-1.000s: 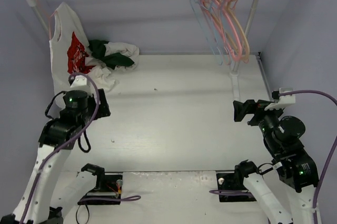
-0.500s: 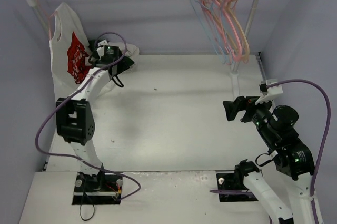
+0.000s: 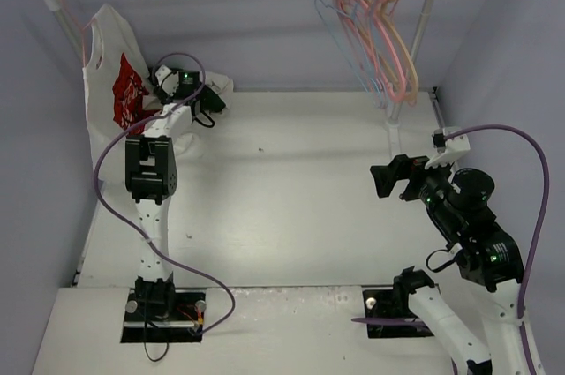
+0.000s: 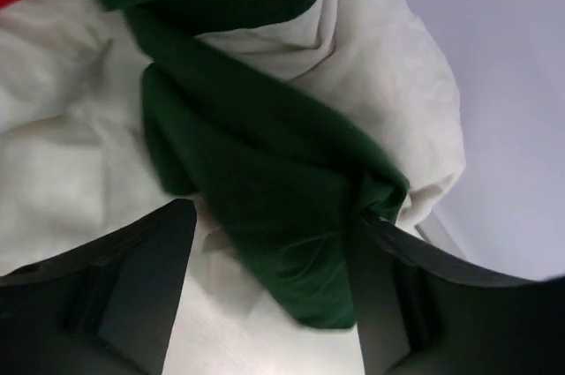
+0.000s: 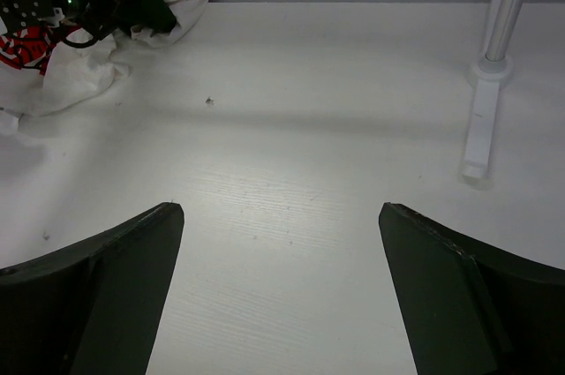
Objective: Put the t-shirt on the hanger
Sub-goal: Pick up the T-shirt at the corner of the board, then place the T-shirt at the center of the board.
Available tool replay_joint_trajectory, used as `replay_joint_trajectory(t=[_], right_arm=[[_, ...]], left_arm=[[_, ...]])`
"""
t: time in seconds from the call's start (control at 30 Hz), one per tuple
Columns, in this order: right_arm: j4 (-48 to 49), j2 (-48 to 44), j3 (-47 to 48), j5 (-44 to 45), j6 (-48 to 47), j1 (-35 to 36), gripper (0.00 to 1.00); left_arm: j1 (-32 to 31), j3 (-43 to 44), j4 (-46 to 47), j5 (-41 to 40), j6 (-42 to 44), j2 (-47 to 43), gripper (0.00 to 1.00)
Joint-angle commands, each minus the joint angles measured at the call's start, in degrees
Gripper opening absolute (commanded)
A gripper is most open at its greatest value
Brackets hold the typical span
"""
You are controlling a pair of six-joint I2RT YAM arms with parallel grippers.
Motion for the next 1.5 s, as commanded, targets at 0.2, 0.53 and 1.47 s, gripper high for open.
replay_joint_trajectory(t=[0.2,0.53,1.47], right_arm=[[3.83,3.95,2.66,0.88,2.55,0.22,1.00],[5.94,8.43,5.21,-4.21,-3.85,0.22,1.00],[13.14,25.30,1.16,-8.29,-7.29,17.52,0.72]], left_arm=[[1.79,6.66,13.44,8.67,-4.77,2.61,0.00],[-4.08,-8.71,3.31,28.19,4.09,-26.44,0.00],[-12.55,-47.91,-20.49,26.61,14.48,-55.94,0.44]])
